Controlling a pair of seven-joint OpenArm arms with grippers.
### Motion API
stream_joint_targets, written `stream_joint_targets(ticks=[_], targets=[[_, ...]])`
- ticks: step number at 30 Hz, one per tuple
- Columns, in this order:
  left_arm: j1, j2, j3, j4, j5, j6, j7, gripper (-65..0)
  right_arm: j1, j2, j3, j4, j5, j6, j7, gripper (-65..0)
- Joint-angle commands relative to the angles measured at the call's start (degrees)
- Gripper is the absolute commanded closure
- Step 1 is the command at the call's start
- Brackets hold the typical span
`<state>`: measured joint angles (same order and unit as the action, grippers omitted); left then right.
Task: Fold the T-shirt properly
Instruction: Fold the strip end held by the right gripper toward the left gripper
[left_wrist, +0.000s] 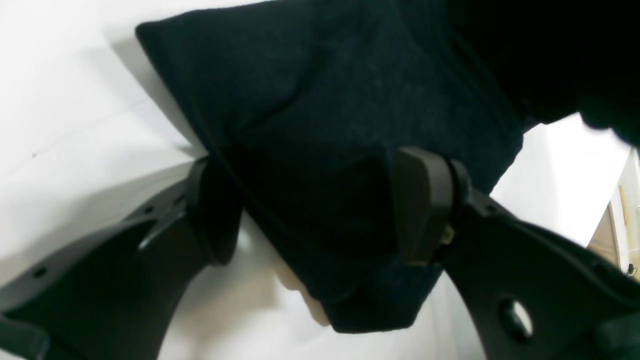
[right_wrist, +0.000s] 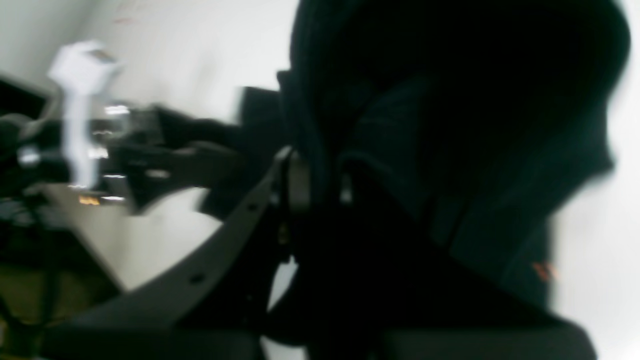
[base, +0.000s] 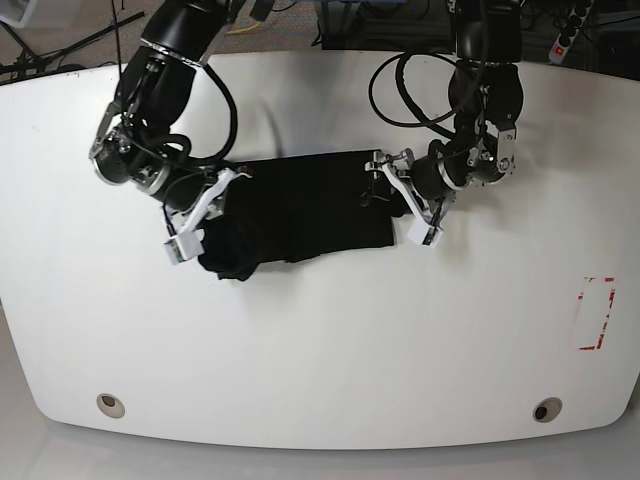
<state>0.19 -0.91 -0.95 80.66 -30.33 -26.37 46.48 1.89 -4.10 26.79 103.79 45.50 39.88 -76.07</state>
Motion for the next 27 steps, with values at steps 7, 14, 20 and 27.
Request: stream_joint_targets(ticks=[7, 14, 20, 27], targets=[[0.3, 0.42, 0.2, 0.08, 1.36, 0.92, 2.36, -42.6, 1.05, -1.75, -11.62, 0.87, -2.81, 0.12, 8.51, 0.0], [0.3, 0.6, 0.2, 0.35, 1.36, 0.92, 2.36, -42.6, 2.37, -0.52, -16.46, -7.13, -9.85, 0.12, 13.17, 0.0], [0.3, 0.69, 0.2, 0.52, 1.27, 0.92, 2.36, -42.6, 2.29, 1.33, -17.95, -8.62, -11.43, 0.12, 15.9, -33.5], [0.21, 0.42, -0.24, 5.45, 0.92, 0.57, 2.27, -37.9, 1.23, 2.56, -17.95, -4.93, -11.17, 0.12, 15.72, -59.0]])
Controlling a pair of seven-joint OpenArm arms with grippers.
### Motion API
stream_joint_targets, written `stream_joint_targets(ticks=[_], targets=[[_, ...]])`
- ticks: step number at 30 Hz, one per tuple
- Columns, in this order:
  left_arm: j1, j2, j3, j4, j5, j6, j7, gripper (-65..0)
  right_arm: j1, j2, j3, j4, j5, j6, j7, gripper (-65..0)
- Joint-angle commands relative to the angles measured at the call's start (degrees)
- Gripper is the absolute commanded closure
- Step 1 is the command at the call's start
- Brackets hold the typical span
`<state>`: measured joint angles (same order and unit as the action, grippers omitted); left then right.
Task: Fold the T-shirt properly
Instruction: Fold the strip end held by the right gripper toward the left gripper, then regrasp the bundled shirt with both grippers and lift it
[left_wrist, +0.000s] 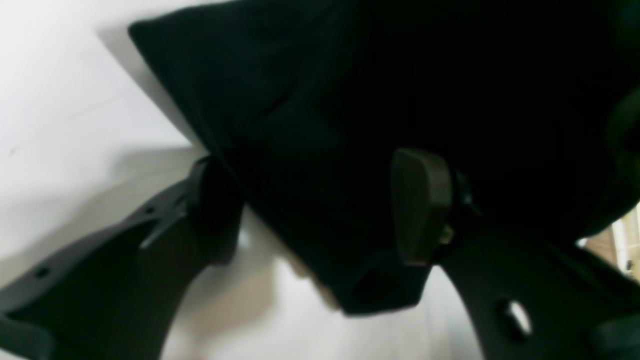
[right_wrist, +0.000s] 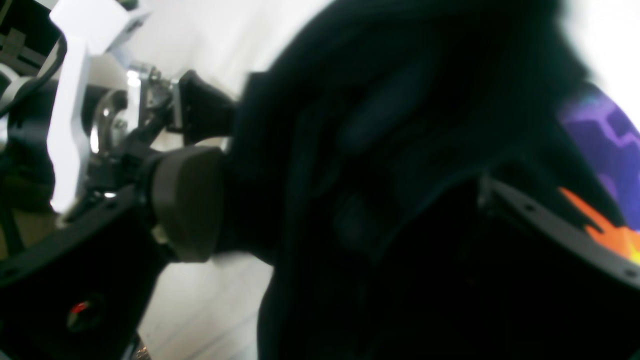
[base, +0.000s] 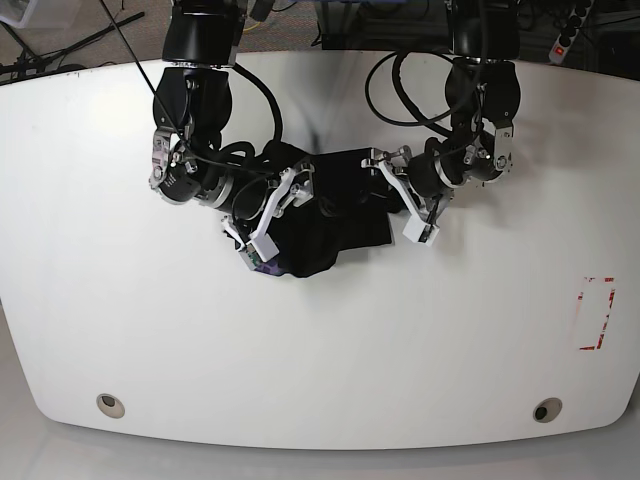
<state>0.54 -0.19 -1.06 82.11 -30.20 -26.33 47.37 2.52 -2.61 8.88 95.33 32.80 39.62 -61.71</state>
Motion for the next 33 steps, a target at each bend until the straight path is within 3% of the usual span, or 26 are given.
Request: stream_joint_targets(ticks=[1, 5, 8, 13, 17, 19, 23, 28, 33], targets=[[-0.14, -0.3, -0.13, 5.59, 0.79, 0.52, 1.37, -36.7, 0.07, 1.78, -0.05, 4.93, 1.62, 0.38, 1.36, -59.0], [0.83, -0.56, -0.3, 9.98, 0.79, 0.52, 1.64, -35.4, -1.51, 3.18, 0.13, 10.39, 1.62, 0.38, 1.36, -59.0], [2.59, -3.29, -2.41, 14.03, 0.79, 0.52, 1.64, -35.6, -3.27, 4.77, 1.62, 13.29, 1.62, 0.38, 1.36, -59.0], [4.87, -4.52, -6.37, 18.25, 0.79, 0.52, 1.64, -35.6, -5.03, 4.94, 4.79, 13.29, 1.45, 0.38, 1.36, -59.0], [7.33, -8.21, -10.06, 20.36, 0.79, 0.44, 1.64, -35.6, -6.52, 4.77, 4.08, 12.67, 1.36, 0.38, 1.36, -59.0], [7.51, -9.18, -11.12, 20.36, 0.79, -0.09, 1.64, -35.6, -6.88, 4.77, 1.53, 11.53, 1.45, 0.38, 1.36, -59.0], [9.44, -11.11, -14.81, 20.18, 0.79, -4.84, 1.64, -35.4, -7.05, 4.59, -4.45, 8.1, 1.27, 0.38, 1.71, -58.3], [10.76, -11.37, -20.61, 20.27, 1.14, -9.59, 1.72, -35.4, -5.73, 2.92, -12.27, 1.95, 1.27, 0.38, 5.32, -49.9], [11.02, -12.61, -23.78, 20.27, 1.14, -11.7, 1.72, -35.3, -4.41, 1.51, -21.15, 0.54, 1.27, 0.38, 6.46, -44.5]])
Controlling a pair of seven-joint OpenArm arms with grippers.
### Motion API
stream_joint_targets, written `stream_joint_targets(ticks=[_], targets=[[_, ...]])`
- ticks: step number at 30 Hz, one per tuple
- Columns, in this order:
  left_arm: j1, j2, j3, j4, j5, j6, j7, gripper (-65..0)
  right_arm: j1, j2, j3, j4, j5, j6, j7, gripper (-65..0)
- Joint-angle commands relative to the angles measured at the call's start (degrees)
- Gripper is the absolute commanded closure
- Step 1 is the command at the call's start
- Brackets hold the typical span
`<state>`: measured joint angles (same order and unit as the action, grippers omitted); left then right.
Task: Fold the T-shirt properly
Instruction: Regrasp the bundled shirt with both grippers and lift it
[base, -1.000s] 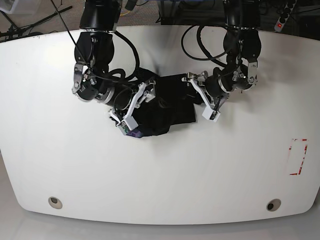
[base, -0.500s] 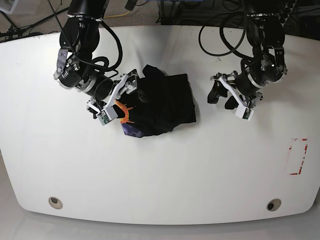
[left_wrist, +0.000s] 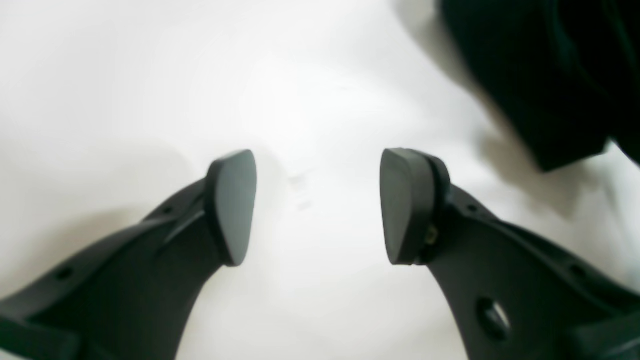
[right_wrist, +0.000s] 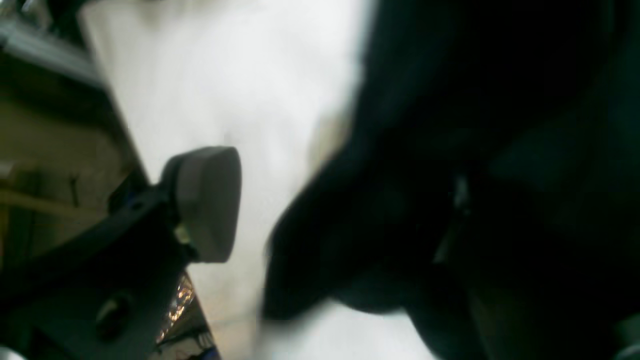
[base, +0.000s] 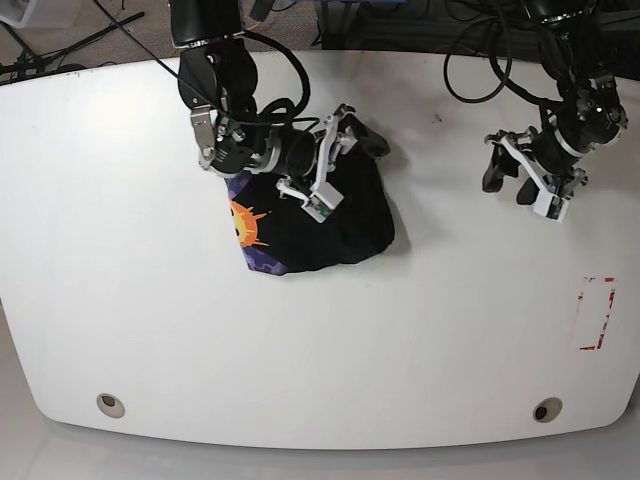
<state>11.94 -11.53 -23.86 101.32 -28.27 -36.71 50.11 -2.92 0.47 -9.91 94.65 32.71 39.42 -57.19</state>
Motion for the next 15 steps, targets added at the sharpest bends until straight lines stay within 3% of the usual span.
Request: stream_joint_targets(ticks=[1, 7, 10, 15], targets=[[-0.38, -1.53, -1.07, 1.06, -0.78, -1.49, -1.01, -35.3, 1.47, -1.92, -3.85, 1.3, 1.36, 0.58, 1.94, -44.1], [-0.3, -3.81, -1.15, 1.06, -0.78, -1.49, -1.01, -35.3, 3.58, -3.77, -8.86, 2.45, 1.53, 0.58, 1.94, -43.9], [-0.47, -3.9, -0.45, 1.32, -0.78, -1.49, -1.01, -35.3, 3.67, -3.59, -7.01, 5.52, 1.36, 0.58, 1.94, -43.9], [-0.74, -4.6, 6.14, 4.31, -0.7, -1.23, -1.27, -35.3, 4.02, -0.78, 1.96, 8.78, 1.71, 0.58, 1.94, -43.9]])
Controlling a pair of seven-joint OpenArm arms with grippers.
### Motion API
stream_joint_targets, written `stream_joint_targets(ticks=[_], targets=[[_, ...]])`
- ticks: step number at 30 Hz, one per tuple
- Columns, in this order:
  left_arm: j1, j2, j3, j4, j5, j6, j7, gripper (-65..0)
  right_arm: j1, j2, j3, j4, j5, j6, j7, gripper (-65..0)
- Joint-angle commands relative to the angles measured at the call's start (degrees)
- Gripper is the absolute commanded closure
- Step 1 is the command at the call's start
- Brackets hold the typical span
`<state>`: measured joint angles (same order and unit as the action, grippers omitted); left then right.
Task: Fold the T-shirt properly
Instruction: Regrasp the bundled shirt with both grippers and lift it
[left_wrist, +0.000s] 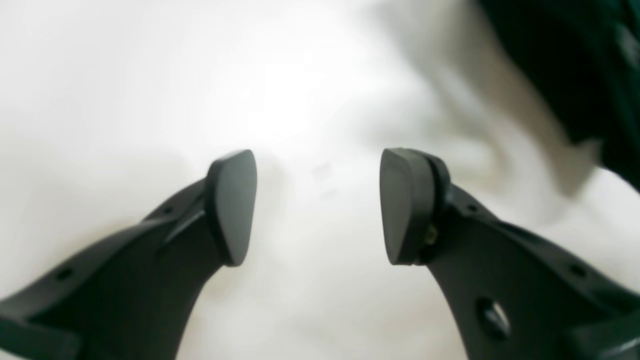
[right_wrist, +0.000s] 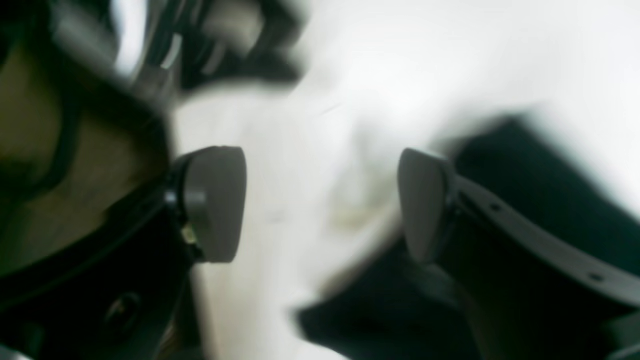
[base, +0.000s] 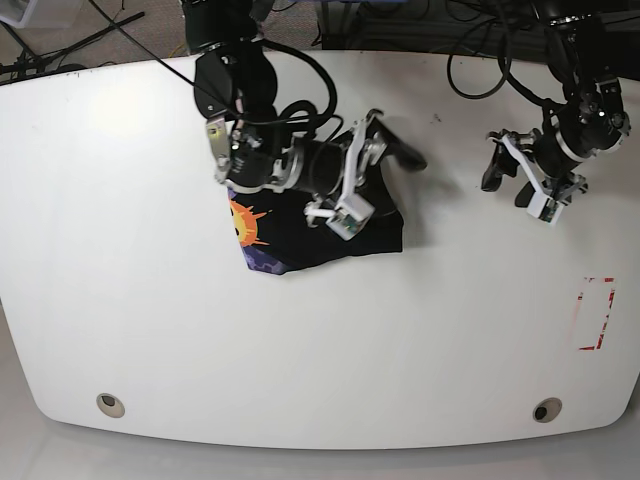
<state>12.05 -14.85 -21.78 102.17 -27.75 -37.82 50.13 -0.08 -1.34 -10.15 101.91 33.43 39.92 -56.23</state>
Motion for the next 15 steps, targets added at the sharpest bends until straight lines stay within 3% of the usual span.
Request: stream_joint_targets(ticks=[1, 9, 11, 15], targets=[[-0.93, -1.28, 6.18, 4.07, -1.22, -0.02, -1.29, -35.3, 1.88, 1.65, 4.22, 1.52, 0.99, 0.08, 0.97, -43.8], [-6.12, -0.49, 23.32, 4.69, -1.22, 0.15, -1.38, -35.3, 8.74, 6.4, 17.67, -10.08, 0.46, 0.08, 2.2, -43.8], [-7.09, 1.62, 26.22, 4.69, -1.22, 0.24, -1.38, -35.3, 11.37, 7.81, 18.64, -14.83, 0.46, 0.08, 3.44, -43.8], [-7.26, 5.84, 28.68, 4.69, -1.13, 4.02, -1.38, -35.3, 16.3, 10.18, 18.28, -23.27, 0.46, 0.08, 5.55, -43.6]])
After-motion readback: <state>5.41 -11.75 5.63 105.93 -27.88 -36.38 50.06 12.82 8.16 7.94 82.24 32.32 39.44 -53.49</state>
